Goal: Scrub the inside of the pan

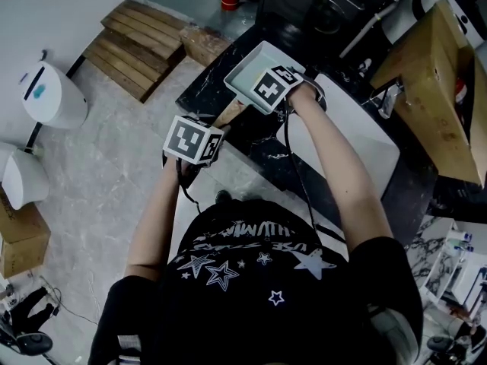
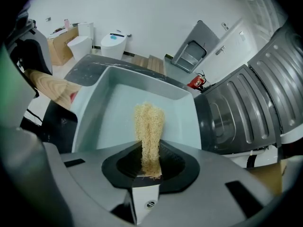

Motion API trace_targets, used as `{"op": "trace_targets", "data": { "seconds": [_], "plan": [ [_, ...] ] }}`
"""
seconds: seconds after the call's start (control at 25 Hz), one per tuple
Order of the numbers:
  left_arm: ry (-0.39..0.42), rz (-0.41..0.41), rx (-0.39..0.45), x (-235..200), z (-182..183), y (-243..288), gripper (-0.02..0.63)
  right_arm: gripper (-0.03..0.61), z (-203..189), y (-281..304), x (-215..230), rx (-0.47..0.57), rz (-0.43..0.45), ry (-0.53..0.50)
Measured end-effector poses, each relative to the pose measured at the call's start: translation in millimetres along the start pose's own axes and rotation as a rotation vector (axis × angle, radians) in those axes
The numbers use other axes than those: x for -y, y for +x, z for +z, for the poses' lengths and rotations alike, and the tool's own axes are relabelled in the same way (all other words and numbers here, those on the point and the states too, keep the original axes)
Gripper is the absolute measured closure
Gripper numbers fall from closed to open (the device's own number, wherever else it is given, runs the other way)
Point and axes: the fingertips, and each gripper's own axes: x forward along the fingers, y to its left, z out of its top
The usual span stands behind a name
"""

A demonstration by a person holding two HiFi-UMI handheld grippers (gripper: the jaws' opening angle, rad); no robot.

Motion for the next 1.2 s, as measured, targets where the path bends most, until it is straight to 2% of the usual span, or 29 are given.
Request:
{"op": "trace_targets", "data": {
  "seconds": [0.44,0.72,0.88,1.0,1.2],
  "plan": [
    [0.006,0.006,0.0,-0.1,0.8,-1.0,0.477,0.499,11.2,-22.8,-53.6,0.033,0.125,0.03],
    [0.011,-0.014,0.0,1.3,0.4,0.5,0.477,0.497,11.7,-24.8,-57.0,0.054,0.17,0.087],
    [0.011,-0.027,0.004,1.1,0.6,0.8,0.477,0.495,12.3,-24.2,-56.2,0.046,0.175,0.089],
    [0.011,-0.036,0.01,1.6,0.0,1.4,0.477,0.495,3.1,-28.2,-49.1,0.021,0.136,0.104],
    [0.026,-0.042,0.021,0.6,1.5,0.6,0.475,0.494,12.5,-28.3,-50.4,0.109,0.142,0.155]
  ]
}}
